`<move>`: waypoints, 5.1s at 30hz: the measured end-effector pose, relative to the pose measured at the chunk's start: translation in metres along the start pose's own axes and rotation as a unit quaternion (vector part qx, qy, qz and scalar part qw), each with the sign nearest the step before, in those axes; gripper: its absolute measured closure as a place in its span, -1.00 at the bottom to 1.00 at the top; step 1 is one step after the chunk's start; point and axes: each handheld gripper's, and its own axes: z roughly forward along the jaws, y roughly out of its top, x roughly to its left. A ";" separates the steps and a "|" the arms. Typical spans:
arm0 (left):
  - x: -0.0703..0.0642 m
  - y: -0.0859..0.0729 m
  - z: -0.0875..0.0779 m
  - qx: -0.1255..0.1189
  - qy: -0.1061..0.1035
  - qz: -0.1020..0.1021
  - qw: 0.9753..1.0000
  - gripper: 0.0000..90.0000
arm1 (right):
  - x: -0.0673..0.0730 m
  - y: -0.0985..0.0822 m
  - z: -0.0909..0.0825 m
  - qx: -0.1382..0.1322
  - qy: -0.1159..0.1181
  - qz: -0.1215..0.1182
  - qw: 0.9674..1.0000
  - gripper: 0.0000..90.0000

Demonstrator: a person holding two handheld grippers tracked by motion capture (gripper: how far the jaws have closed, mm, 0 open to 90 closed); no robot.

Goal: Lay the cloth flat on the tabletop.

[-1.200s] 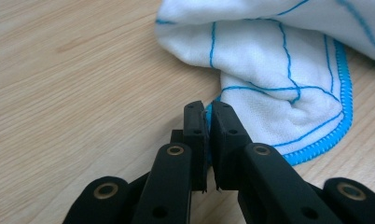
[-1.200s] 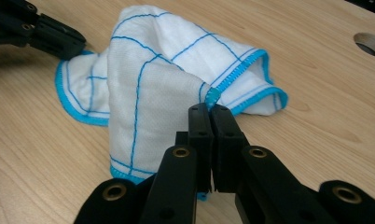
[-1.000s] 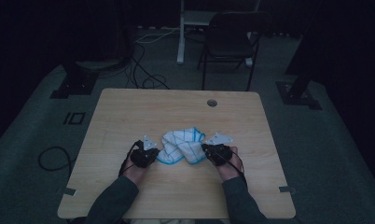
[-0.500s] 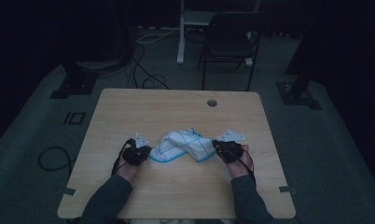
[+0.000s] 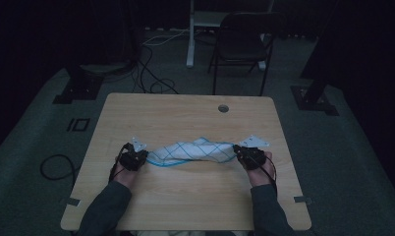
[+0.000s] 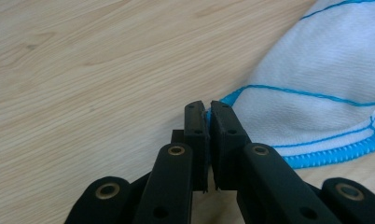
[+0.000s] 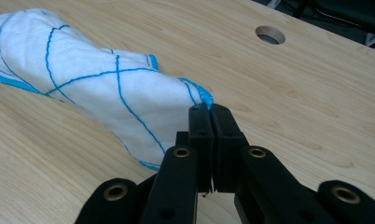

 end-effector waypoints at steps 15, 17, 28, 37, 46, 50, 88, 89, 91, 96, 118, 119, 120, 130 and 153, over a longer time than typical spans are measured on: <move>-0.011 0.015 -0.029 -0.045 -0.009 0.015 0.999 0.85 | 0.004 0.025 0.008 -0.011 -0.003 -0.015 1.000 0.98; -0.019 0.019 -0.035 -0.057 -0.020 0.024 0.998 0.84 | 0.004 0.029 0.012 -0.012 -0.003 -0.015 1.000 0.98; -0.050 0.043 -0.022 -0.068 -0.057 0.058 0.994 0.69 | 0.001 0.023 0.022 0.019 0.016 -0.014 1.000 0.63; -0.057 0.058 -0.007 -0.063 -0.063 0.058 0.994 0.63 | 0.006 0.024 0.023 0.012 0.019 -0.013 1.000 0.41; -0.075 0.072 0.011 -0.055 -0.117 0.080 0.988 0.41 | 0.015 0.025 0.042 0.025 0.034 -0.012 0.999 0.42; -0.081 0.068 0.018 -0.028 -0.124 0.079 0.989 0.54 | 0.017 0.027 0.048 0.024 0.040 -0.014 0.999 0.42; -0.074 0.012 -0.030 -0.056 -0.129 0.068 0.988 0.76 | 0.023 0.065 0.166 0.118 0.141 0.109 0.977 0.98; -0.073 0.010 -0.030 -0.054 -0.127 0.068 0.988 0.76 | 0.023 0.067 0.163 0.110 0.140 0.102 0.979 0.99; -0.072 0.006 -0.030 -0.050 -0.127 0.067 0.988 0.76 | 0.023 0.071 0.155 0.096 0.129 0.086 0.983 0.99; -0.071 0.002 -0.028 -0.040 -0.124 0.065 0.989 0.76 | 0.013 0.081 0.132 0.049 0.114 0.078 0.989 0.99; -0.078 0.037 0.022 -0.018 -0.087 0.055 0.994 0.62 | -0.008 0.089 0.111 0.022 0.092 0.081 0.992 1.00; -0.076 0.039 0.023 -0.013 -0.093 0.046 0.994 0.65 | -0.008 0.089 0.112 0.023 0.091 0.081 0.992 1.00; -0.073 0.041 0.024 -0.007 -0.101 0.042 0.994 0.67 | -0.008 0.088 0.112 0.023 0.091 0.082 0.992 1.00; -0.057 0.046 0.024 0.030 -0.136 0.037 0.990 0.79 | -0.024 0.090 0.104 0.016 0.070 0.091 0.993 1.00; -0.061 0.036 0.012 0.021 -0.116 0.066 0.991 0.70 | -0.039 0.087 0.099 0.026 0.067 0.093 0.993 0.68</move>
